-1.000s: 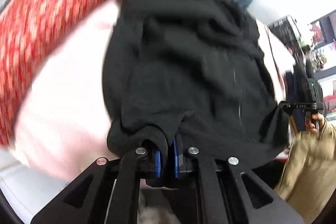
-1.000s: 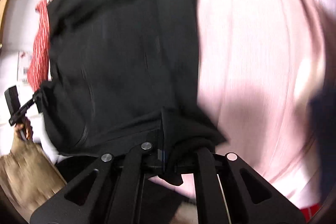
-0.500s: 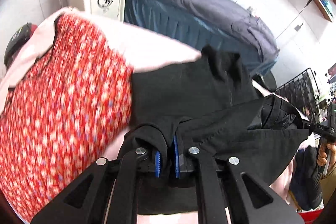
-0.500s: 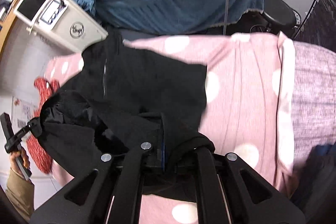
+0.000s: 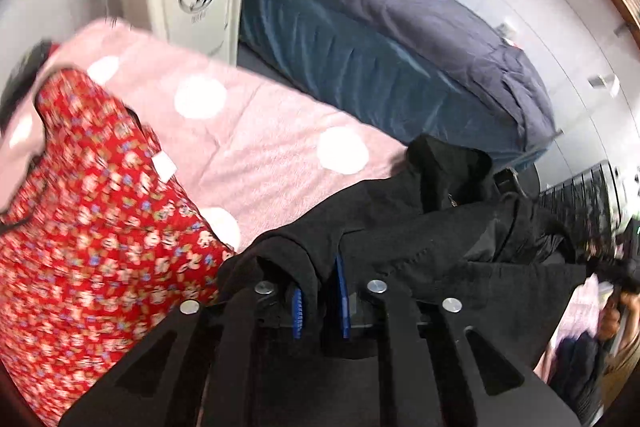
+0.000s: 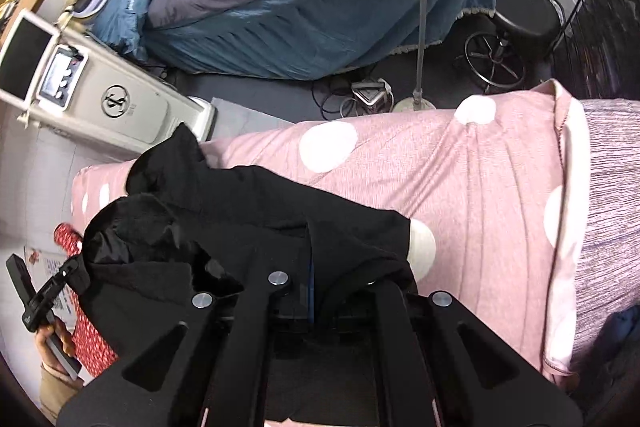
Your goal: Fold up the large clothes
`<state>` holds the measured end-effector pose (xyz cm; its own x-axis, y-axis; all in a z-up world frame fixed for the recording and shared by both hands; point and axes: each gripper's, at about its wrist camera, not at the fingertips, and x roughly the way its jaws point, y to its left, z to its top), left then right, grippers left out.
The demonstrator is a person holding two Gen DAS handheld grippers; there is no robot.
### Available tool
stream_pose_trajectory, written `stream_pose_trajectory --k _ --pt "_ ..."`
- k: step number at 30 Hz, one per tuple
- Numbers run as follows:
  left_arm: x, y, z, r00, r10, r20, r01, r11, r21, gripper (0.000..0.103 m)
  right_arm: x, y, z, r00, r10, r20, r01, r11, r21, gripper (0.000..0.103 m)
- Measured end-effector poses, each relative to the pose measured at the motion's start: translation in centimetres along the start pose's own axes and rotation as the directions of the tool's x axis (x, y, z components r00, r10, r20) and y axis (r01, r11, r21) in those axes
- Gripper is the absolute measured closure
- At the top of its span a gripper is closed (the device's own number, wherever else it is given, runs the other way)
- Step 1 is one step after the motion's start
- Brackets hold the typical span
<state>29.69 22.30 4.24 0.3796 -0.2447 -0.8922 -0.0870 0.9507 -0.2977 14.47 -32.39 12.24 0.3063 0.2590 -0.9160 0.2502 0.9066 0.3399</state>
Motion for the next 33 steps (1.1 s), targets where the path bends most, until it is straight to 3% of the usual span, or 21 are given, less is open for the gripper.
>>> stream_pose_trajectory --k 1,2,3,4,5,6,7,9,11,14,16,18,21,24,26,29,33 --pt "0.6 0.4 0.1 1.000 -0.022 -0.016 0.022 0.999 -0.034 0.079 1.0 -0.2 0.3 1.000 0.001 -0.018 -0.001 1.000 0.021 0.098" --pt "1.1 0.9 0.3 0.998 -0.061 -0.024 0.059 0.995 -0.075 0.064 1.7 -0.5 0.4 0.999 0.005 -0.031 -0.004 0.999 0.044 0.096" --pt "1.3 1.5 0.2 0.991 -0.132 -0.018 0.129 0.984 -0.127 0.054 2.6 -0.9 0.5 0.999 0.019 -0.046 -0.016 0.997 0.077 0.094" --pt "1.3 2.1 0.2 0.981 -0.193 -0.001 0.190 0.967 -0.169 0.030 3.2 -1.3 0.5 0.998 0.034 -0.057 -0.028 0.994 0.106 0.089" --pt "1.0 2.6 0.2 0.971 -0.238 0.025 0.238 0.949 -0.206 0.015 4.0 -1.9 0.3 0.996 0.065 -0.063 -0.055 0.987 0.148 0.075" --pt "0.4 3.6 0.1 0.956 -0.286 0.066 0.293 0.922 -0.254 0.012 4.3 -2.6 0.1 0.994 0.086 -0.063 -0.074 0.981 0.179 0.062" --pt "-0.1 4.1 0.2 0.949 -0.305 0.083 0.316 0.906 -0.282 0.010 4.8 -3.6 -0.2 0.993 0.107 -0.057 -0.092 0.971 0.222 0.039" --pt "-1.3 5.9 0.5 0.928 -0.348 0.134 0.373 0.860 -0.347 0.009 5.4 -5.1 -0.7 0.989 0.142 -0.039 -0.125 0.949 0.291 0.036" --pt "-3.5 7.6 1.0 0.929 -0.316 0.192 0.367 0.851 -0.375 0.007 6.0 -6.5 -0.6 0.981 0.190 -0.035 -0.166 0.922 0.351 0.036" --pt "-5.8 8.8 1.3 0.944 -0.245 0.222 0.313 0.877 -0.364 0.007 5.4 -8.6 -0.7 0.965 0.262 0.021 -0.243 0.856 0.456 0.035" --pt "-7.0 8.9 0.9 0.959 -0.181 0.218 0.248 0.909 -0.335 0.007 4.4 -9.8 -1.0 0.953 0.295 0.072 -0.290 0.811 0.508 0.033" --pt "-7.2 8.4 0.1 0.969 -0.155 0.194 0.210 0.928 -0.307 0.007 3.2 -10.4 -1.3 0.947 0.303 0.108 -0.314 0.794 0.521 0.033" --pt "-6.4 6.5 -1.8 0.983 -0.123 0.135 0.154 0.958 -0.242 0.007 1.8 -9.9 -1.7 0.962 0.254 0.100 -0.271 0.839 0.471 0.033" --pt "-4.9 3.8 -3.5 0.995 -0.065 0.079 0.075 0.988 -0.134 0.007 0.8 -7.5 -2.3 0.997 0.068 0.048 -0.079 0.951 0.300 0.033" --pt "-3.4 1.7 -4.4 0.999 -0.034 0.033 0.036 0.998 -0.057 0.007 0.5 -5.3 -2.9 0.998 -0.055 0.036 0.049 0.987 0.150 0.033" --pt "-1.8 -0.1 -5.0 1.000 -0.013 -0.009 0.013 1.000 0.008 0.007 0.4 -3.0 -3.9 0.992 -0.122 0.037 0.121 0.993 0.014 0.033" --pt "-0.1 -1.9 -4.7 0.998 0.058 -0.019 -0.055 0.992 0.112 0.007 0.3 -1.4 -4.4 0.988 -0.147 0.052 0.149 0.987 -0.053 0.033"
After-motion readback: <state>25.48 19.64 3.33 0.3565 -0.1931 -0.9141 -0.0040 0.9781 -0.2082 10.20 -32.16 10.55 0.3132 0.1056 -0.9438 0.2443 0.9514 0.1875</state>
